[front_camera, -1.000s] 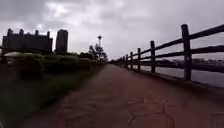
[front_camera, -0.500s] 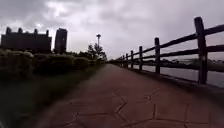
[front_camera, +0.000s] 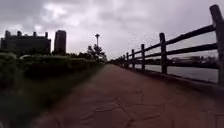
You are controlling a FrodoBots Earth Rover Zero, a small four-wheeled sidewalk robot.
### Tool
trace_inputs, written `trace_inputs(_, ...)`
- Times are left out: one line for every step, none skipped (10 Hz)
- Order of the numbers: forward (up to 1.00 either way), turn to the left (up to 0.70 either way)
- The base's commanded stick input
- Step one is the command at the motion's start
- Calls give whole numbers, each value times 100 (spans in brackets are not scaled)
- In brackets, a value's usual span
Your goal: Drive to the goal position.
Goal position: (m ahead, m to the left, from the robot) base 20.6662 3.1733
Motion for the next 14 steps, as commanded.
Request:
trace_inputs(100, 0)
trace_inputs(100, 0)
trace_inputs(100, 0)
trace_inputs(100, 0)
trace_inputs(100, 0)
trace_inputs(100, 0)
trace_inputs(100, 0)
trace_inputs(100, 0)
trace_inputs(100, 0)
trace_inputs(100, 0)
trace_inputs(100, 0)
trace_inputs(100, 0)
trace_inputs(100, 0)
trace_inputs(100, 0)
